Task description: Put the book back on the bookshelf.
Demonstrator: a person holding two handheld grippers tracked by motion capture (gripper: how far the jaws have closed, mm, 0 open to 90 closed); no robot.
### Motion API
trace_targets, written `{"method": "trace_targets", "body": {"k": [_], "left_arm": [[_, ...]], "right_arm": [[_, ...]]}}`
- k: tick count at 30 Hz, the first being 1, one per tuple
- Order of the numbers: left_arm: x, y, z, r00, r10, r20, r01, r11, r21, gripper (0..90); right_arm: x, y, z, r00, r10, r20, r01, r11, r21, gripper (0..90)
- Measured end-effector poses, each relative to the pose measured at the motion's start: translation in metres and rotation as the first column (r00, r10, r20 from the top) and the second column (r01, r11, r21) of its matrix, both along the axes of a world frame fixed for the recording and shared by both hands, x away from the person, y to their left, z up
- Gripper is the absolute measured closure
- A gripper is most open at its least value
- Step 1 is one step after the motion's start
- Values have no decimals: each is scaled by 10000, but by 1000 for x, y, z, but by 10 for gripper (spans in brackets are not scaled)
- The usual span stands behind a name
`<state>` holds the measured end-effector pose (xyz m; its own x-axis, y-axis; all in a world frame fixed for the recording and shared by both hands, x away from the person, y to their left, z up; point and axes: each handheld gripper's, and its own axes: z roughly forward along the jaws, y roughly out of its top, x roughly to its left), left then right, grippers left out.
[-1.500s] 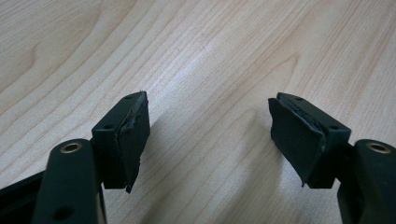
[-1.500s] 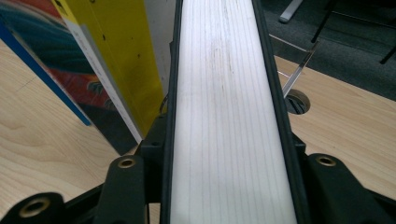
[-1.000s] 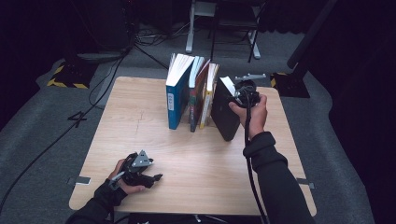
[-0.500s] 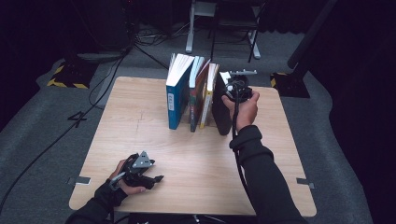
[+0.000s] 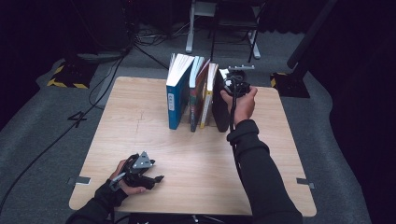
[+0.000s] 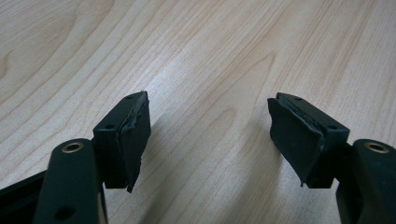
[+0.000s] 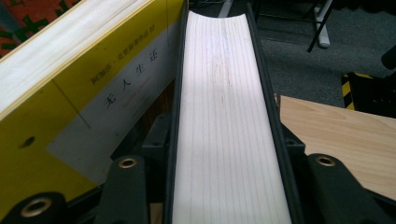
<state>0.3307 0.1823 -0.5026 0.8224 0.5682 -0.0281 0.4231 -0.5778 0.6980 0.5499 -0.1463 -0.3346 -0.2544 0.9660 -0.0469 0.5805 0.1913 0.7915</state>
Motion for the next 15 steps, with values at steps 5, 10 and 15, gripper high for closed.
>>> {"method": "trace_targets", "body": {"k": [5,10,15], "left_arm": [[0,-1,0,10000,17,56,-17,10000,8,292],[0,-1,-1,10000,-12,85,12,10000,-6,291],[0,-1,-1,9999,-17,103,17,10000,-11,291]], "right_arm": [[4,-2,-1,9999,112,87,-112,9999,19,527],[7,-3,-1,9994,354,-9,-354,9994,-17,524],[7,-9,-2,9990,415,-155,-414,9991,66,512]]}}
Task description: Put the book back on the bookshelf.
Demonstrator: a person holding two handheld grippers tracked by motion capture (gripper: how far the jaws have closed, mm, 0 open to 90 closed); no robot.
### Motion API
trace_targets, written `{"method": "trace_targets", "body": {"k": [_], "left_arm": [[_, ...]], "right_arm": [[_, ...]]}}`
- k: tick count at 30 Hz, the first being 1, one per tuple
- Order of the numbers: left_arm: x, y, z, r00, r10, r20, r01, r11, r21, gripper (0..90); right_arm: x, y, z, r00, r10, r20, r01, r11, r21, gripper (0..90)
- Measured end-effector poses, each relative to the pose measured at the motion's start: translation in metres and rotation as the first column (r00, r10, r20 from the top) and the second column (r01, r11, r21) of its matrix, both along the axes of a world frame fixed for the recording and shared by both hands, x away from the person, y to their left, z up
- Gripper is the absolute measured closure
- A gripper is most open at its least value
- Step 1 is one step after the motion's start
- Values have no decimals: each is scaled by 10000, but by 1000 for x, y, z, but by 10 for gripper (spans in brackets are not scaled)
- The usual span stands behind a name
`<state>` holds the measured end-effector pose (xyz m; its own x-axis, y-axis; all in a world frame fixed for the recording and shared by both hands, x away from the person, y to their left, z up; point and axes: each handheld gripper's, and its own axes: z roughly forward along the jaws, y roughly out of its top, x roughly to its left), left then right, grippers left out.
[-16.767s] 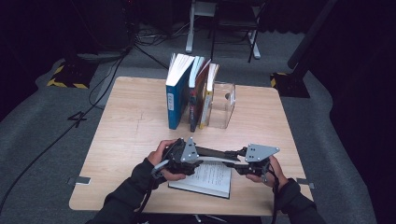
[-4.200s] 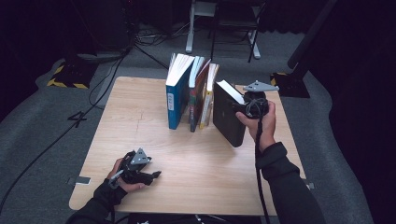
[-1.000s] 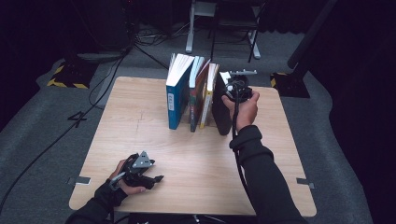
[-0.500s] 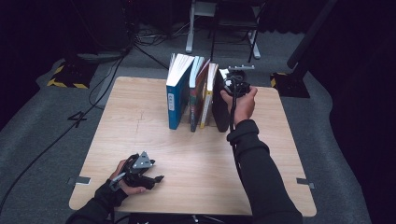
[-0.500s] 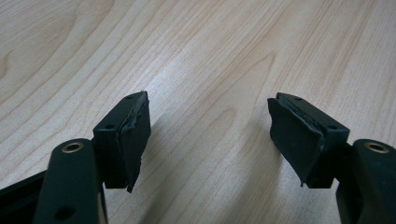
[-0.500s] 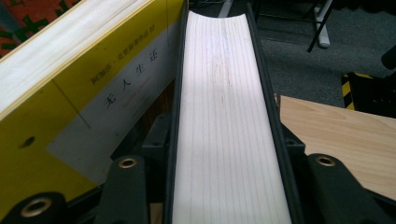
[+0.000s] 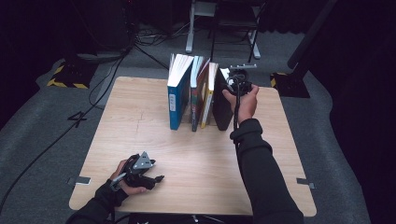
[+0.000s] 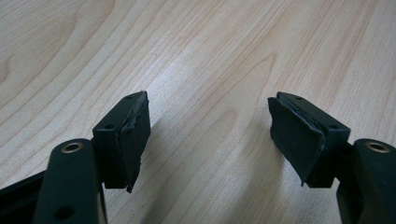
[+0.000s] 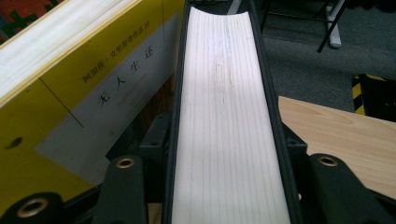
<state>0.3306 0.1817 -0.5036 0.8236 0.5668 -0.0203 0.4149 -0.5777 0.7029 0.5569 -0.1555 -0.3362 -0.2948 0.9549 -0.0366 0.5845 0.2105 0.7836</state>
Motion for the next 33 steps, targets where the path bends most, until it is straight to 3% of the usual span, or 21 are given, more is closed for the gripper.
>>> {"method": "trace_targets", "body": {"k": [5,8,10,15,17,25,33], "left_arm": [[0,0,0,10000,4,9,-4,10000,-9,291],[0,0,0,10000,11,12,-11,10000,-15,290],[0,0,-1,10000,22,25,-22,10000,-49,290],[0,0,-1,10000,16,53,-16,10000,-34,290],[0,0,-1,10000,14,55,-14,10000,-36,290],[0,0,-1,10000,9,62,-9,10000,-14,290],[0,0,-1,10000,6,62,-5,10000,-13,290]], "right_arm": [[-4,1,2,9997,230,-60,-230,9997,-34,484],[-9,-4,7,9991,420,21,-420,9989,212,466],[-11,-7,9,9977,674,-90,-673,9977,122,446],[-25,-14,12,9944,1043,183,-1042,9945,-66,403],[-33,-18,13,9886,1475,310,-1473,9891,-88,391],[-51,-38,7,9757,2116,565,-2126,9771,121,344],[-69,-58,-19,9551,2803,959,-2860,9568,515,316]]}}
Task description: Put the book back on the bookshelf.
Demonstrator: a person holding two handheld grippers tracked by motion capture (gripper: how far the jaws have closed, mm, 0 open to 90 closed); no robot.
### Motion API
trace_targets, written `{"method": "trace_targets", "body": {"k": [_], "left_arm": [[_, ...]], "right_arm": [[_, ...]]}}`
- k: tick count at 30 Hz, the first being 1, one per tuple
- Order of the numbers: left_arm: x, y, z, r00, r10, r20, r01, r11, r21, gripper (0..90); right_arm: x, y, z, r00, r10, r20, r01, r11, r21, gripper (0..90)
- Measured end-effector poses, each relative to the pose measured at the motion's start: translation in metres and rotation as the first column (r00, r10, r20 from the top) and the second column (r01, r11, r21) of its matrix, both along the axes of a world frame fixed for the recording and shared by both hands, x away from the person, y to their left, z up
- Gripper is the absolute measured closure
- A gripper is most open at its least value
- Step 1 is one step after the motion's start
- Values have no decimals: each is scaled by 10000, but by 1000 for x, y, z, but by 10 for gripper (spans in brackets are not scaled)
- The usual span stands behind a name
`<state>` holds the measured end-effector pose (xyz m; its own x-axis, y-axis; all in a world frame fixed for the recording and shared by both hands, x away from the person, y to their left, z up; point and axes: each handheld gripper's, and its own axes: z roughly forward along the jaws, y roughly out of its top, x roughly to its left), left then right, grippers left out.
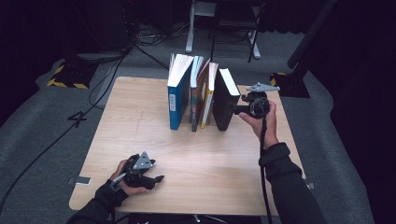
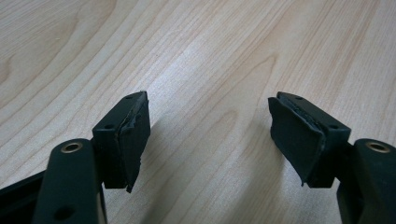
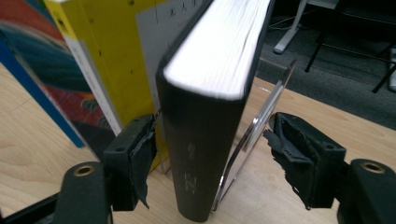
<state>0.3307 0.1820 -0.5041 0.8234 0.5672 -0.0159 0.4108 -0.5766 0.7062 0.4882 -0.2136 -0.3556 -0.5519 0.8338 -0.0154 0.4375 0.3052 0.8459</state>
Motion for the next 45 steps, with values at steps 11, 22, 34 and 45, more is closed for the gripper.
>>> {"method": "trace_targets", "body": {"k": [11,22,34,45], "left_arm": [[0,0,0,10000,13,-1,-13,10000,-16,289],[0,0,0,10000,13,-12,-13,10000,-20,288],[1,-1,0,10000,-5,2,5,10000,-17,287],[1,-1,0,10000,-19,7,19,10000,-23,286]], "right_arm": [[-1,8,-62,10000,80,-17,-80,9998,-165,396],[7,18,-86,9981,-614,-96,611,9978,-262,417],[3,17,-73,9974,-654,309,656,9978,-45,430],[-1,18,-51,9953,-713,662,711,9975,54,442]]}}
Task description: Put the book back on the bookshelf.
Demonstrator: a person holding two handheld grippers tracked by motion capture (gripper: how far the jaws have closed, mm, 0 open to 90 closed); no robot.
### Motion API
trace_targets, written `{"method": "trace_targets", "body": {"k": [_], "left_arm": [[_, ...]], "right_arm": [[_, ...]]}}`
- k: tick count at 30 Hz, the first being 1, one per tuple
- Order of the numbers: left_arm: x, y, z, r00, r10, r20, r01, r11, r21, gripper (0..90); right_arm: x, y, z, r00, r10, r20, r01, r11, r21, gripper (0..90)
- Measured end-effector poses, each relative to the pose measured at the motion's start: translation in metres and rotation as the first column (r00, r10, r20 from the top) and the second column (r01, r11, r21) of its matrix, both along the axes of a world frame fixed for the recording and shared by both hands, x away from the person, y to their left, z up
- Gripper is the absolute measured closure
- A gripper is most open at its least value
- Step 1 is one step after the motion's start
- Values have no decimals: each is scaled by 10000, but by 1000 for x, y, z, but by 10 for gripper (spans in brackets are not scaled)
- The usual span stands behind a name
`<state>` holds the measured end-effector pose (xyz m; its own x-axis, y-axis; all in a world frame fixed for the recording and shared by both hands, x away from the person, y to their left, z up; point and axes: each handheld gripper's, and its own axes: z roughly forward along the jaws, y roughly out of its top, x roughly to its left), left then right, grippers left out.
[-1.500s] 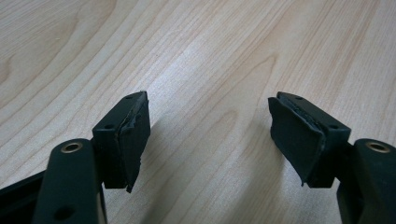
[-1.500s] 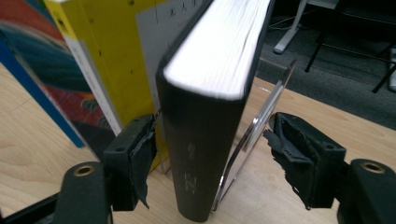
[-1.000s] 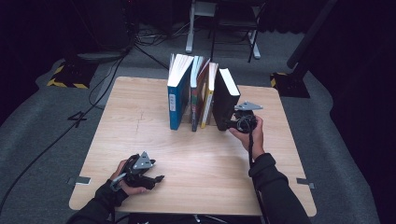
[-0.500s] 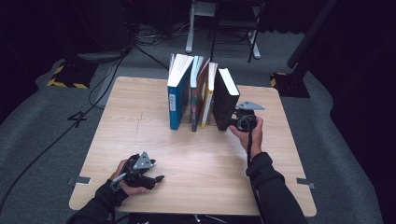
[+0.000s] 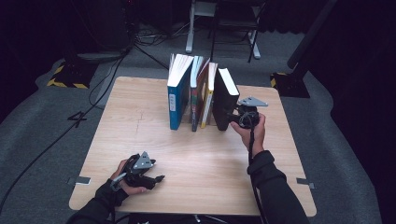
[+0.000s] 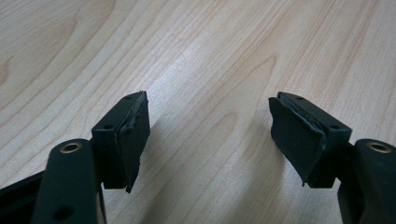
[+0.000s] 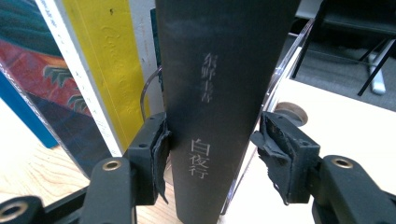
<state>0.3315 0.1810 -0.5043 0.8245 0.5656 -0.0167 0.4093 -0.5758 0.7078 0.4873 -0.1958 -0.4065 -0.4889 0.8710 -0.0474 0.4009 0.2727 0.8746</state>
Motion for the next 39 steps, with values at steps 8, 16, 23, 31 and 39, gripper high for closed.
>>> {"method": "trace_targets", "body": {"k": [8,16,23,31,39], "left_arm": [[0,0,0,10000,11,-3,-11,10000,-19,286],[0,0,0,10000,9,-5,-9,10000,-27,286],[0,-1,0,10000,11,-19,-11,10000,-28,285],[0,0,0,10000,-13,-5,13,10000,-25,285],[0,0,0,10000,-53,-8,53,10000,-4,284]], "right_arm": [[-5,1,-7,9987,-472,-203,479,9983,343,456],[-18,-1,-19,9995,-296,-117,298,9993,203,520],[-17,5,-21,9998,173,59,-173,9999,-9,648],[-10,19,-20,9999,59,85,-59,10000,-60,646],[-2,21,-21,9996,-294,11,295,9990,-343,637]]}}
